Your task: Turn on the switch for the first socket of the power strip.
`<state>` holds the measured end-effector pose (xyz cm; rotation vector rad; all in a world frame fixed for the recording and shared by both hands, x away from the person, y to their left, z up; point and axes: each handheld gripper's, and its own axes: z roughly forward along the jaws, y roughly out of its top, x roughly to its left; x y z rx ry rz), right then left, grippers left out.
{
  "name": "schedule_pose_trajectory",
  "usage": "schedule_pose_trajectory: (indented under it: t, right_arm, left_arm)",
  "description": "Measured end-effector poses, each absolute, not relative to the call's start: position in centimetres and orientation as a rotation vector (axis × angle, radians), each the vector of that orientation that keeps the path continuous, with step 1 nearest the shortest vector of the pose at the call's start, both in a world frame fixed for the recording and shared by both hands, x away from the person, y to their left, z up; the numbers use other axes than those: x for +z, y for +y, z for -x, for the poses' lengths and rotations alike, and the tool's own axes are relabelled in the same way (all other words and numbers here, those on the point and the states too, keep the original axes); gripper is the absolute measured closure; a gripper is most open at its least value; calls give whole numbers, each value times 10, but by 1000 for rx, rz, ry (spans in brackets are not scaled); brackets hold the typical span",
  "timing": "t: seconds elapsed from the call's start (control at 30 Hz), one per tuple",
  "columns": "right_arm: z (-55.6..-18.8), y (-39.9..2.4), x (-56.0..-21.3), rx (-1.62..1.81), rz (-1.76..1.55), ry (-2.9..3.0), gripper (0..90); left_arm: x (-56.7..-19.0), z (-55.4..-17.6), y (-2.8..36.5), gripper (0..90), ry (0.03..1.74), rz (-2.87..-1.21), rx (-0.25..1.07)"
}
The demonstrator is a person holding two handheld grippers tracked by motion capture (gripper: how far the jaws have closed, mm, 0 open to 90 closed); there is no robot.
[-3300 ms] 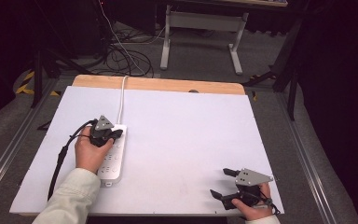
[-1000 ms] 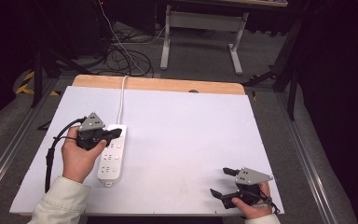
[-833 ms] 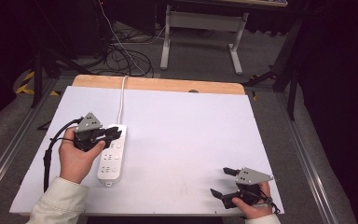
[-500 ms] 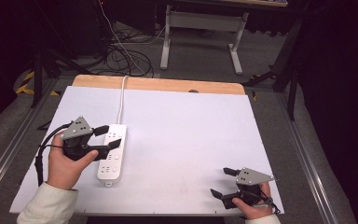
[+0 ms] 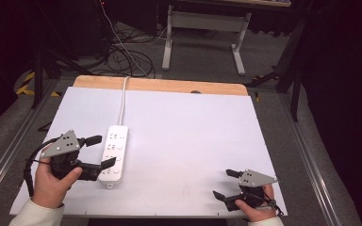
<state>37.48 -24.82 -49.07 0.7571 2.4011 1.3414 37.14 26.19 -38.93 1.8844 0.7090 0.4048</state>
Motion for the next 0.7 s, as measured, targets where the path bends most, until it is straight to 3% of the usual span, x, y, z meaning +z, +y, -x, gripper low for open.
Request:
schedule_pose_trajectory:
  t: [0.2, 0.3, 0.7]
  right_arm:
    - [-374, -249, -490, 1340, -754, 2400, 100]
    - [-374, -248, -491, 1340, -750, 2407, 81]
    - [-373, -249, -491, 1363, -710, 2426, 47]
  left_arm:
    - [-398, -359, 267, 118, 693, -1904, 416]
    - [-408, -355, 267, 70, 697, -1929, 447]
    - [-442, -341, 278, 68, 714, -1908, 403]
